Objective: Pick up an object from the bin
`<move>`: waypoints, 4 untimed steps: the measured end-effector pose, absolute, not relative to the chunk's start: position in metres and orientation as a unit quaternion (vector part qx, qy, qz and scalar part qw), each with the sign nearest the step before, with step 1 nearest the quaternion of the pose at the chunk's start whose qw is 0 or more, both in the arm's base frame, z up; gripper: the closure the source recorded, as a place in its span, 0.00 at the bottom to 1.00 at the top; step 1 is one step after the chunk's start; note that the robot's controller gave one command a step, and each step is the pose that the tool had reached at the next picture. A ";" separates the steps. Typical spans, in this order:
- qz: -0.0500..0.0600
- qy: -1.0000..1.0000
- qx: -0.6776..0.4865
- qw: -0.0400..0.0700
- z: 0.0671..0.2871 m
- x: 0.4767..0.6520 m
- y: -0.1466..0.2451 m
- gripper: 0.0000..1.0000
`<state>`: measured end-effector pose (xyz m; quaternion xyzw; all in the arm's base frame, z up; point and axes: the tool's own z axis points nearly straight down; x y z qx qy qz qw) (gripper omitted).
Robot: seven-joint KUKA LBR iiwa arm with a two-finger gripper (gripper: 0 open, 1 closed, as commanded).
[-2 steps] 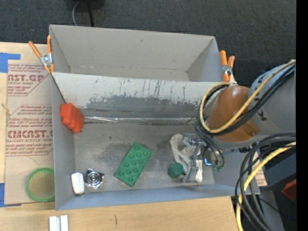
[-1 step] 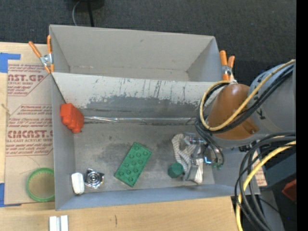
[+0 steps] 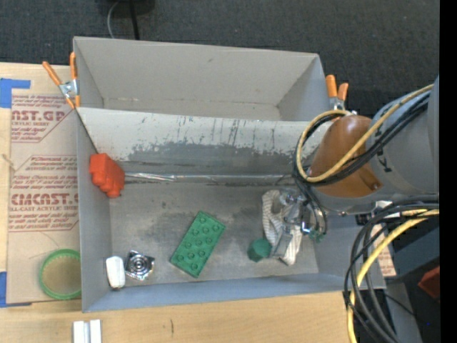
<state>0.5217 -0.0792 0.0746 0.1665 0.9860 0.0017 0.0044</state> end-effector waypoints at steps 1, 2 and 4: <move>0.002 0.966 0.259 0.004 0.073 0.520 -0.093 0.00; 0.001 0.991 0.132 0.006 0.071 0.492 -0.131 1.00; 0.001 0.993 0.119 0.010 0.241 0.481 -0.114 1.00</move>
Offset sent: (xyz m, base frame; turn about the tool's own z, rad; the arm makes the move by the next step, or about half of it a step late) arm -0.0305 -0.0511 -0.0046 -0.0697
